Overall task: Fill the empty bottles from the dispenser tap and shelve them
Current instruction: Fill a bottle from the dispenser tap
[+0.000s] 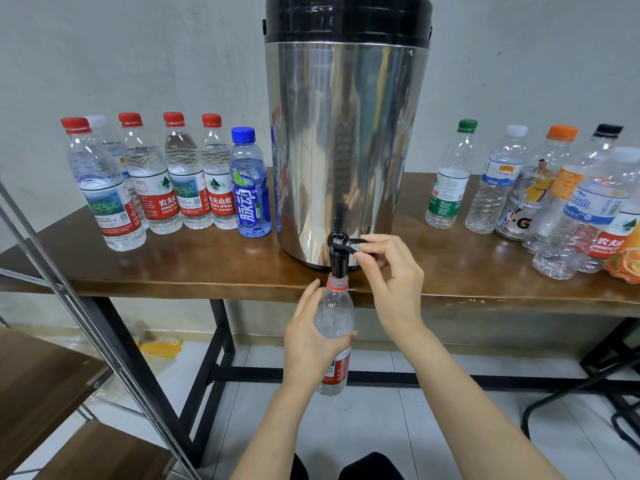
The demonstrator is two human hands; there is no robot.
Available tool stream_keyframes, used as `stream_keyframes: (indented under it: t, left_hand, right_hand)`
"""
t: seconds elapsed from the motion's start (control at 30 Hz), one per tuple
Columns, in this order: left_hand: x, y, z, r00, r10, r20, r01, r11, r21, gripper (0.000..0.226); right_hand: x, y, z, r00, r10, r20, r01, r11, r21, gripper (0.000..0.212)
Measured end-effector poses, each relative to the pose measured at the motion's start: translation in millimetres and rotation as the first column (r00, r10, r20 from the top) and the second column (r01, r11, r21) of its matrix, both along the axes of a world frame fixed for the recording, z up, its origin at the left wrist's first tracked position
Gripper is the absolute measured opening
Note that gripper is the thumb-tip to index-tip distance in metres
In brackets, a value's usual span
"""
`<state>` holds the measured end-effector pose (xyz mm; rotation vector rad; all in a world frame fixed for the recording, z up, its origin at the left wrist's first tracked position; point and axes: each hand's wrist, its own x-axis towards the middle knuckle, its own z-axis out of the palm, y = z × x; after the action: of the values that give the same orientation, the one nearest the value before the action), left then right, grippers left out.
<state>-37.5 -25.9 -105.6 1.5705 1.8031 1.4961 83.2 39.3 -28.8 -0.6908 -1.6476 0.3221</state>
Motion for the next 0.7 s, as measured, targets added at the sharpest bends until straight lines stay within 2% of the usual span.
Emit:
stream_keyframes:
  t: [0.7]
  left_hand:
    - [1.1,-3.5,3.2,1.000,0.005,0.016,-0.005,1.000,0.000,0.082]
  right_hand:
    - [-0.5,-0.1,0.5,1.000,0.005,-0.007,-0.005,1.000,0.008,0.025]
